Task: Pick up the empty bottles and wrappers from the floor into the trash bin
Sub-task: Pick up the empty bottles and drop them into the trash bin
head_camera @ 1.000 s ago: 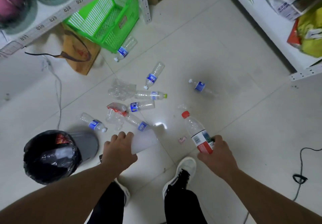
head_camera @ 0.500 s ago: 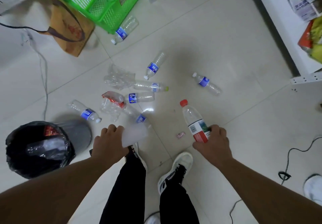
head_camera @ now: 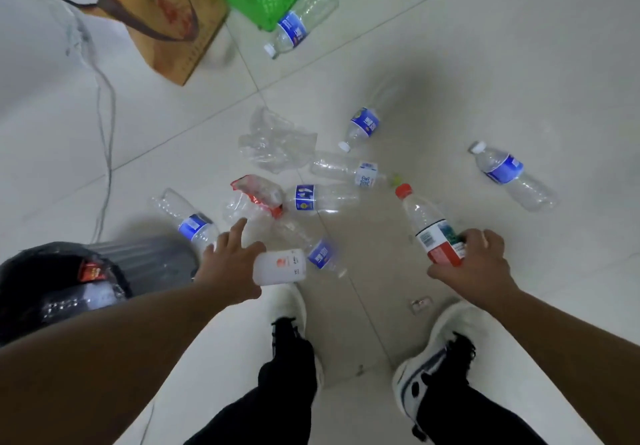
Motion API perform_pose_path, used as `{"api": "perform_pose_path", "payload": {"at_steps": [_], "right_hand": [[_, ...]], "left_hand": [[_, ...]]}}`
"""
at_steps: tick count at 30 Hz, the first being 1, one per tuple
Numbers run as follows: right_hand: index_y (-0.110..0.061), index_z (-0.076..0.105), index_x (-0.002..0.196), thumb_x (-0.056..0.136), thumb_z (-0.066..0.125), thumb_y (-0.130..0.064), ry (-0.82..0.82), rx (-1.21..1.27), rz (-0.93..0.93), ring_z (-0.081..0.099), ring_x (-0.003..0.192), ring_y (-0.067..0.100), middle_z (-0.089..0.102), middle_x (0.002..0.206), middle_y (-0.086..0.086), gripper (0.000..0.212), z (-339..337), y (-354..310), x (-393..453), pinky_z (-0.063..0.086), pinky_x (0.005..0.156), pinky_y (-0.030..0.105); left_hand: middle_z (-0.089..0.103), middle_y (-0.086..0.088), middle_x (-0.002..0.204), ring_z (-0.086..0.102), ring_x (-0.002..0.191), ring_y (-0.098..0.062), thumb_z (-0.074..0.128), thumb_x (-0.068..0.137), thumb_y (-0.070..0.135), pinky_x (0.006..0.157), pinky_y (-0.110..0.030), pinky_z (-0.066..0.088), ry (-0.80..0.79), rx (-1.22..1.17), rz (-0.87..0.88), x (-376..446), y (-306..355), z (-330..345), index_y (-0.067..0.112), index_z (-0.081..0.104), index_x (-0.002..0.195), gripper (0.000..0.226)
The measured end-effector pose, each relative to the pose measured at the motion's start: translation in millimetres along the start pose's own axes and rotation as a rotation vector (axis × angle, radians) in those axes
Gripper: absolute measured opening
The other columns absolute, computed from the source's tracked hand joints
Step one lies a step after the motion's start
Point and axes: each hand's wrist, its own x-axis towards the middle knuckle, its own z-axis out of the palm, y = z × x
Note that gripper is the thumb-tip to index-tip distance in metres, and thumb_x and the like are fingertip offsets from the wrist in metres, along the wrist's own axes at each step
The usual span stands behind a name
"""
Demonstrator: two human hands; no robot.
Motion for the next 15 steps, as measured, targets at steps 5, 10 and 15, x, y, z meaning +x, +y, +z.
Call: {"api": "perform_pose_path", "payload": {"at_steps": [5,10,15], "right_hand": [[-0.024,0.045,0.142,0.070,0.091,-0.049,0.048,-0.083,-0.103,0.035,0.150,0.041,0.018,0.168,0.017,0.089,75.7,27.8,98.3,0.032,0.119,0.052],[-0.008,0.056,0.131,0.068,0.093,-0.034,0.199,-0.161,-0.251,0.050,0.123,0.049,0.051,0.132,0.026,0.077,119.0,48.8,129.3,0.042,0.101,0.054],[-0.010,0.052,0.124,0.068,0.090,-0.032,0.223,-0.064,-0.218,0.053,0.105,0.042,0.049,0.112,0.016,0.071,100.2,36.4,77.4,0.047,0.088,0.049]], "left_hand": [[-0.017,-0.003,0.173,0.006,0.158,-0.046,0.087,0.068,0.048,0.117,-0.074,0.029,-0.066,0.006,-0.078,98.8,-27.7,72.0,0.055,0.041,0.146,0.091],[0.033,0.000,0.150,0.049,0.129,-0.039,0.088,0.062,0.039,0.095,-0.060,0.052,0.040,0.093,0.045,133.7,-49.4,90.2,0.046,0.052,0.134,0.081],[0.054,0.006,0.116,0.056,0.106,-0.023,0.083,0.065,0.042,0.084,-0.044,0.050,0.093,0.145,0.093,100.5,-42.7,66.7,0.032,0.058,0.126,0.067]]}}
